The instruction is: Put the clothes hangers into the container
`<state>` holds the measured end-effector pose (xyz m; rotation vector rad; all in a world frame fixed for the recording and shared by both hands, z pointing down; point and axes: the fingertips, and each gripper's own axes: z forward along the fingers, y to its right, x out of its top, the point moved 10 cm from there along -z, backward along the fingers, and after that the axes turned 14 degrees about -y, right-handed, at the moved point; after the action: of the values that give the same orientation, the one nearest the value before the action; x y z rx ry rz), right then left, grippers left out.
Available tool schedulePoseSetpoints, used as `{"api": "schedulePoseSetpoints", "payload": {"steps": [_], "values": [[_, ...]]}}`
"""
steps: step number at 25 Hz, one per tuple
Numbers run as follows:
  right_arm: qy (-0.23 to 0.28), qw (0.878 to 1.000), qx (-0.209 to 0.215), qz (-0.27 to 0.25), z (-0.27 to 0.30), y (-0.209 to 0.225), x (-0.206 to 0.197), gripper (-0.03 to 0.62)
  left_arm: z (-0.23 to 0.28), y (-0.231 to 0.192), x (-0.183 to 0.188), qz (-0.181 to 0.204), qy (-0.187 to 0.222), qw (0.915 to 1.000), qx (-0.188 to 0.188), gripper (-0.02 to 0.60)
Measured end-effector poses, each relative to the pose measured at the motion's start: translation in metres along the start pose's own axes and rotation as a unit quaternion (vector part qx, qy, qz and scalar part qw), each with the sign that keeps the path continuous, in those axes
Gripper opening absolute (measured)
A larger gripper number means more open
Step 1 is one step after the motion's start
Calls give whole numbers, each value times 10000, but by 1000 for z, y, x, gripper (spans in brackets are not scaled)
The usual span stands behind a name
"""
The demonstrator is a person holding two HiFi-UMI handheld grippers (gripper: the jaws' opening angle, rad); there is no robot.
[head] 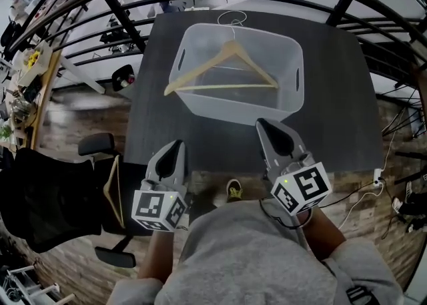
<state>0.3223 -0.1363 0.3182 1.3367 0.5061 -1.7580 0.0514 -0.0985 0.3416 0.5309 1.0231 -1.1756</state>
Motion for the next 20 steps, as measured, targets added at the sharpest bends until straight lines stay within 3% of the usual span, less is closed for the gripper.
{"api": "schedulePoseSetpoints", "payload": {"steps": [7, 12, 16, 20], "values": [[-125, 9982, 540, -245, 38, -49, 10, 0, -36, -45, -18, -394, -9, 9981, 478, 11], [-379, 9937, 1012, -301, 76, -105, 11, 0, -64, -92, -39, -700, -250, 9944, 747, 11], [-639, 9780, 1896, -589, 132, -191, 10, 0, -122, -161, -73, -1006, -453, 9814, 1573, 11], [-928, 9566, 2584, -976, 175, -279, 9, 0, -183, -224, -117, -1658, -649, 9615, 2092, 11]]}}
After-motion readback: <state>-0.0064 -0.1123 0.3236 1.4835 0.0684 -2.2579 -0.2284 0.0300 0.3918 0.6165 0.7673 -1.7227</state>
